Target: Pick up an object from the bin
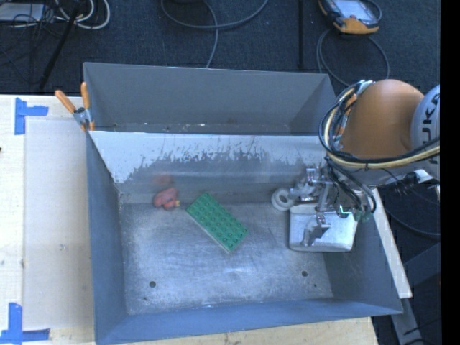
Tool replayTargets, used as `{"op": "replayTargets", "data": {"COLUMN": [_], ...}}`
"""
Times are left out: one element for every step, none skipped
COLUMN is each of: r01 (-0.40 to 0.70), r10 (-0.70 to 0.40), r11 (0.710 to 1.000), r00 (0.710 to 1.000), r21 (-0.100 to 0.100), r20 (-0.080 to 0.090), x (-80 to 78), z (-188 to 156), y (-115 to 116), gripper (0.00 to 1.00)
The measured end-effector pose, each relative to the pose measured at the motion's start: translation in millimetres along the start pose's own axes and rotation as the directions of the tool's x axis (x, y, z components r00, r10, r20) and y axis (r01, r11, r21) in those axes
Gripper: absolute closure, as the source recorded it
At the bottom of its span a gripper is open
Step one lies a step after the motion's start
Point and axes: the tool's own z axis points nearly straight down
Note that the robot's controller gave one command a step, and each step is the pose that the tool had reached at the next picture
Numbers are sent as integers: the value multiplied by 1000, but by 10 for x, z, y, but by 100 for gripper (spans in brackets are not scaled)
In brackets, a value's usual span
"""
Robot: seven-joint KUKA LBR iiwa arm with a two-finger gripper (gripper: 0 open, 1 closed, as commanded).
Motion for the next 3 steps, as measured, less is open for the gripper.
{"op": "replayTargets", "data": {"r01": [-113,248,168], "r10": [113,-248,-168], "r11": [994,969,986], "r00": [993,969,986], "r21": [1,-1,2], "r20": [14,1,13], "x": [18,909,685], "z": [-457,496,-15], "y": [-466,420,660], "gripper": [0,0,0]}}
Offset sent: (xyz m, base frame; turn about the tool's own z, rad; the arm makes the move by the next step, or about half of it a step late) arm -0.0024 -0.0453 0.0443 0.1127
